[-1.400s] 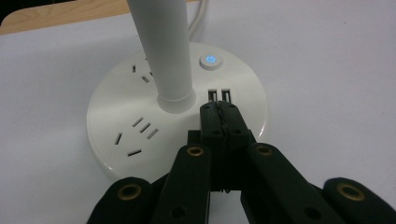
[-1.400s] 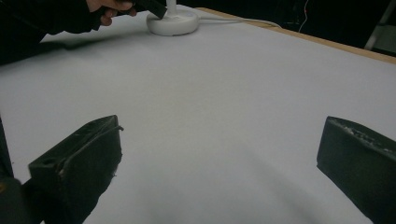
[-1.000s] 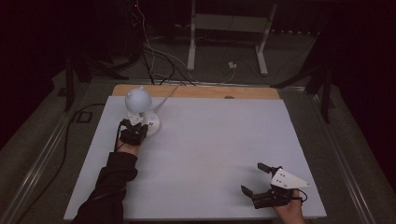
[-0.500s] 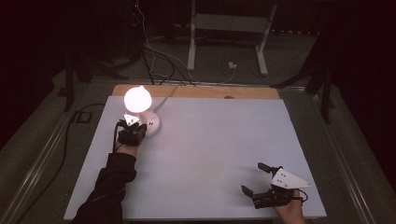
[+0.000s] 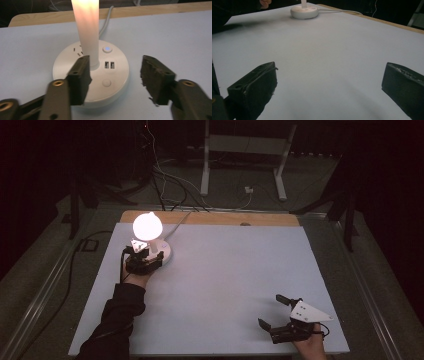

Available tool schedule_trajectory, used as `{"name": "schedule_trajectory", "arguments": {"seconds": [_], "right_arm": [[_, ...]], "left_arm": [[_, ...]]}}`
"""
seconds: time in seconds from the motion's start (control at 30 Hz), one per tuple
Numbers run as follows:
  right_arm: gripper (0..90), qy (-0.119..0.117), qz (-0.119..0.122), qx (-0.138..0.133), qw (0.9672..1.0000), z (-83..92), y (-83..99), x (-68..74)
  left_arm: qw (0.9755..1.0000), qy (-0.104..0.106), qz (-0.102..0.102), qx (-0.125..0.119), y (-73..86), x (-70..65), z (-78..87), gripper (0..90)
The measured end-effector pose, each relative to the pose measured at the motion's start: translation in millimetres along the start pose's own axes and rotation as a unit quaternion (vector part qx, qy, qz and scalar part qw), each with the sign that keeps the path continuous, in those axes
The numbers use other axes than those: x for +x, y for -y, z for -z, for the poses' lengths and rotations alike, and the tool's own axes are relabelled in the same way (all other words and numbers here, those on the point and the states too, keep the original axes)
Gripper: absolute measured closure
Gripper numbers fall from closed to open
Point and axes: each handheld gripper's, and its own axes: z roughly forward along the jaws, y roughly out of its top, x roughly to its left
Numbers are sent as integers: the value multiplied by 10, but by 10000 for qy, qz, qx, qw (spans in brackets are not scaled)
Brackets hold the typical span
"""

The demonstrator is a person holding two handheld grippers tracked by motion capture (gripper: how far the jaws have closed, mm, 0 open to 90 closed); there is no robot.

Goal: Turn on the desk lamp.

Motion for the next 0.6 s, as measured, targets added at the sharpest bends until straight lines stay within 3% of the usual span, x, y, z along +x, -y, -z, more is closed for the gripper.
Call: {"name": "schedule_trajectory", "arguments": {"seconds": [0.17,0.23,0.3,0.33,0.6], "right_arm": [[0,-10,-4,-1,10000,-4,2,0],[0,-12,-19,-5,10000,-2,2,-2],[0,-7,-24,-7,10000,-3,1,-4],[0,-9,-20,-10,10000,-10,-1,-7],[0,-49,-28,7,10000,-30,-4,-3]], "left_arm": [[9999,113,-26,29,-25,-11,60,306],[9997,226,21,67,-34,-2,78,146],[9996,267,54,115,-45,7,95,124],[9994,322,54,150,-51,12,102,42],[9992,396,53,87,-77,53,244,3]]}}
